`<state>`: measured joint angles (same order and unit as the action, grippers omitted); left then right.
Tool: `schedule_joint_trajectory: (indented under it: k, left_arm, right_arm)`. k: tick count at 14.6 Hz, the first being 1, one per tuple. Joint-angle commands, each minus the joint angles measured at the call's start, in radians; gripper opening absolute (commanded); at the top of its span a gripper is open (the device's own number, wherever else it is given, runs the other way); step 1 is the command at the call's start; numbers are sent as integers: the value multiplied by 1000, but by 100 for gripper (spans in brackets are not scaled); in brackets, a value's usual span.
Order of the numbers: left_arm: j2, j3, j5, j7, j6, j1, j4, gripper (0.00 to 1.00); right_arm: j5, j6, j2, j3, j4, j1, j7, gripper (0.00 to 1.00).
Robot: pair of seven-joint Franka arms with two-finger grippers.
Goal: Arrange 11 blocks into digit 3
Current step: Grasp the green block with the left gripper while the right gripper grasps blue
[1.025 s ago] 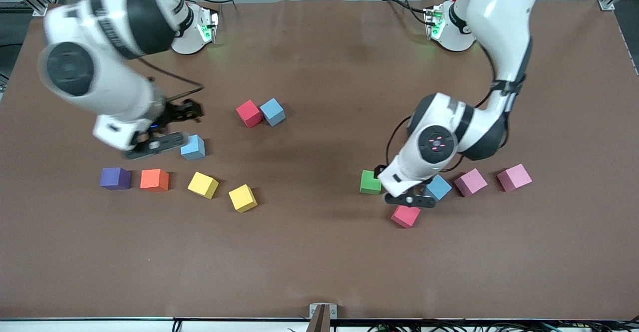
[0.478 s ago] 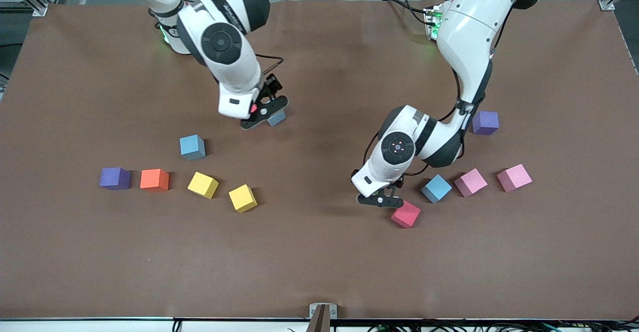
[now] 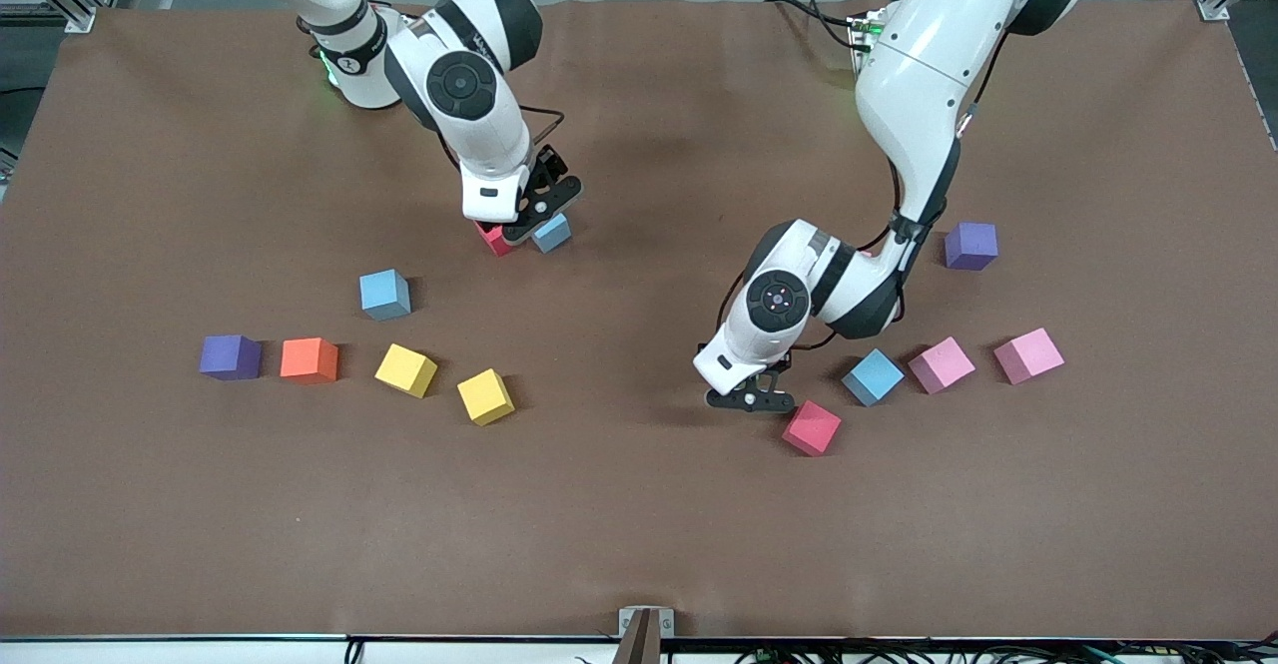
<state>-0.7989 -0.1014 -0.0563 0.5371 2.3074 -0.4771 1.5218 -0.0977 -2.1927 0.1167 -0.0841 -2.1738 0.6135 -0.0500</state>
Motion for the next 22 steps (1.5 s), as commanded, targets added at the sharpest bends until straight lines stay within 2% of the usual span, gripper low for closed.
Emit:
schedule_joint_trajectory:
  k: [1, 3, 6, 7, 10, 13, 17, 22]
  left_arm:
    - [114, -7, -19, 114, 13, -1, 154, 27]
    - [197, -41, -20, 177, 26, -8, 265, 27]
    - [317, -69, -20, 257, 180, -46, 487, 28]
    - [317, -92, -19, 306, 222, -60, 514, 28]
    - [278, -90, -23, 460, 262, -167, 512, 28]
    - [247, -92, -25, 506, 314, -210, 509, 27]
    - [234, -89, -28, 541, 334, -245, 503, 27]
    - [231, -95, -114, 540, 334, -259, 498, 27]
  right_arm:
    - [-11, -126, -34, -17, -119, -11, -24, 100]
    - [-11, -156, -3, -17, -123, 5, -24, 100]
    - [-11, -186, 37, -17, -126, 24, -24, 100]
    - [-11, -206, 49, -17, -129, 37, -22, 100]
    - [-11, -251, 99, -17, -130, 46, -21, 100]
    - [-11, -254, 109, -17, -136, 48, -21, 100]
    - [-11, -314, 141, -17, -155, 63, -1, 100]
    - [-13, -337, 159, -17, -167, 78, 58, 100]
